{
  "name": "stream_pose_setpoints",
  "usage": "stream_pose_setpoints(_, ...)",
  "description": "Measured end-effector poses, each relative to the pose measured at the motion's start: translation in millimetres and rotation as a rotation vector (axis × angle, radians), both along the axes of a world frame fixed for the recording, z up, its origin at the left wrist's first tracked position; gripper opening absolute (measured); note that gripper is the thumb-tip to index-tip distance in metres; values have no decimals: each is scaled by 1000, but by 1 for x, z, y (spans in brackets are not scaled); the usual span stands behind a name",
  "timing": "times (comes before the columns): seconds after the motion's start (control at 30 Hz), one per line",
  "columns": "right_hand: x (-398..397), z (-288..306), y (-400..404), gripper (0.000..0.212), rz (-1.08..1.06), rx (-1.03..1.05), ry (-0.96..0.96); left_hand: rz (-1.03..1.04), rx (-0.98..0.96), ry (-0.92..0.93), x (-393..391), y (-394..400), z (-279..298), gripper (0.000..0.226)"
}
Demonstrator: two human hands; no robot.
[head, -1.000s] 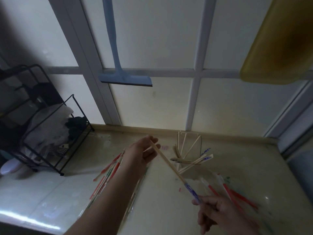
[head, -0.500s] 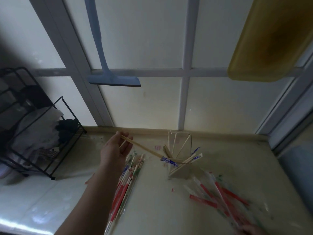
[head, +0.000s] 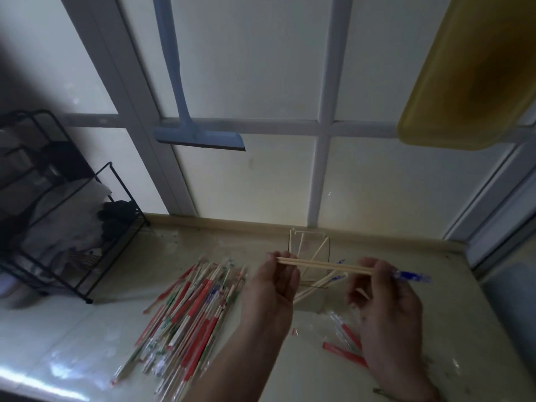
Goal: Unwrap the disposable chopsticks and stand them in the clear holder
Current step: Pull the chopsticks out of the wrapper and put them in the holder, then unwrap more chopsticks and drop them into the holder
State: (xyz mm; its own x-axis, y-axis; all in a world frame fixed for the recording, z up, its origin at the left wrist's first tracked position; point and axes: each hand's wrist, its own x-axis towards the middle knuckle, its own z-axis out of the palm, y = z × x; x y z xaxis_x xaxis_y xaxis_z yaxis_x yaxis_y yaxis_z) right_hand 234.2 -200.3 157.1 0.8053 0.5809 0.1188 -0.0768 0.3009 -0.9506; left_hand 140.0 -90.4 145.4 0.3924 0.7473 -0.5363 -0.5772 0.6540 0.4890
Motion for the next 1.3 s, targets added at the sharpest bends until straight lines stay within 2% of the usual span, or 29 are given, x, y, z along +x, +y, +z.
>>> stream_pose_setpoints(0.1, 17, 5, 8, 58, -86, -11, -95, -41, 176, 140, -11, -3, -6, 21)
stream_pose_setpoints(0.17, 30, 5, 9, 60, -119, -70, -214, 33, 457, 404, -25, 2, -26, 16)
stream_pose_setpoints(0.23, 40, 3, 13, 47, -122, -127, -308, 86, 749, 654, -38, 7, -47, 12)
stream_pose_setpoints(0.33, 51, -3, 27, 30, -122, -192, -418, 6, 847, 832, -44, 10, -71, 18)
stream_pose_setpoints(0.47, 55, -20, 50, 41, -71, -346, -670, -238, 927, 953, -41, 16, -88, 49)
stream_pose_setpoints(0.57, 47, -27, 67, 47, -33, -416, -788, -377, 951, 1003, -35, 23, -87, 49)
stream_pose_setpoints(0.7, 37, -17, 76, 40, -14, -391, -899, -424, 1014, 999, -27, 34, -81, 21)
stream_pose_setpoints(0.8, 44, -16, 77, 44, -88, -392, -868, -429, 1019, 968, -22, 41, -82, 11)
stream_pose_setpoints(0.9, 45, -23, 79, 35, -66, -477, -888, -416, 1002, 925, -18, 45, -83, 9)
stream_pose_setpoints(1.07, 23, -53, 85, 31, 126, -713, -851, -383, 982, 886, -15, 49, -88, 11)
stream_pose_setpoints(1.17, 10, -75, 88, 26, 251, -826, -787, -385, 970, 854, -15, 51, -92, 15)
stream_pose_setpoints(1.3, 6, -97, 90, 16, 282, -897, -659, -369, 958, 808, -18, 52, -99, 24)
